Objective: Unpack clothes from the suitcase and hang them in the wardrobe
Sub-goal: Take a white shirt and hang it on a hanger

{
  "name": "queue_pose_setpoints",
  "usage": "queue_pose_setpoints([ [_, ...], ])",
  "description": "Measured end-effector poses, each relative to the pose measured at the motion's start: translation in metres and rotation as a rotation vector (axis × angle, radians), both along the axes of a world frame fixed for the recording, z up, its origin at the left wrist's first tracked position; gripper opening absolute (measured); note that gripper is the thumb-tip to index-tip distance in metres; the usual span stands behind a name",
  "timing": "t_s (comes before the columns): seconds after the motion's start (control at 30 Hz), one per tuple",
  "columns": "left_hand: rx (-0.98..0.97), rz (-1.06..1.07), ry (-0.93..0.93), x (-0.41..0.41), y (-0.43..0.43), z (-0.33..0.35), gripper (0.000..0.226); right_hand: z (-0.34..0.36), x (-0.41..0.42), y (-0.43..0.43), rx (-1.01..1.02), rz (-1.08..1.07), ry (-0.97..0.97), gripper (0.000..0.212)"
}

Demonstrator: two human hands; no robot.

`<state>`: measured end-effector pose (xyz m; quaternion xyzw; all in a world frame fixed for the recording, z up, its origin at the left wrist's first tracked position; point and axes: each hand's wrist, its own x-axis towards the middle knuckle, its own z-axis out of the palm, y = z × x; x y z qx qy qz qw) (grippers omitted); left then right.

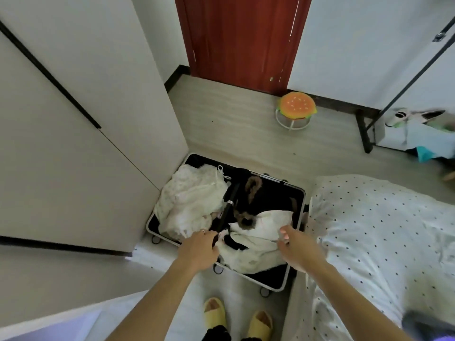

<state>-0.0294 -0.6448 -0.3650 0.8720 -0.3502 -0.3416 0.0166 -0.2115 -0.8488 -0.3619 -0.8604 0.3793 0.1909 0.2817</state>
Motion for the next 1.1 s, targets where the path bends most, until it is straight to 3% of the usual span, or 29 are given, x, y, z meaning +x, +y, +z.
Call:
queue_pose_setpoints([
  [0.3, 0.09, -0.124, 0.043, 0.038, -0.052, -0.232, 0.058, -0.218, 0.042, -0.028, 0.091, -0.046, 0.179, 0.049],
  [0.47, 0.142, -0.184, 0.018, 0.054, -0.07, -0.4, 0.068, -0.376, 0.056, -0.036, 0.111, -0.08, 0.27, 0.06],
  [0.67, 0.063, -0.063, 0.01, 0.051, -0.071, -0.553, 0.08, -0.519, 0.074, -0.069, -0.023, -0.24, 0.102, 0.096],
  [0.73, 0.054, -0.04, 0.0, 0.045, -0.072, -0.582, 0.083, -0.55, 0.081, -0.079, -0.088, -0.209, 0.112, 0.086],
  [0.83, 0.083, -0.043, -0.01, 0.038, -0.062, -0.6, 0.086, -0.571, 0.084, -0.071, -0.138, -0.105, 0.24, 0.043],
  [0.9, 0.135, -0.044, 0.043, 0.041, -0.06, -0.602, 0.085, -0.572, 0.08, -0.06, -0.166, -0.005, 0.287, 0.028],
  [1.0, 0.208, -0.037, 0.18, 0.05, -0.07, -0.586, 0.082, -0.555, 0.077, -0.055, -0.262, 0.094, 0.205, 0.03],
  [1.1, 0.253, -0.028, 0.252, 0.056, -0.078, -0.569, 0.081, -0.539, 0.084, -0.059, -0.3, 0.097, 0.151, 0.059],
])
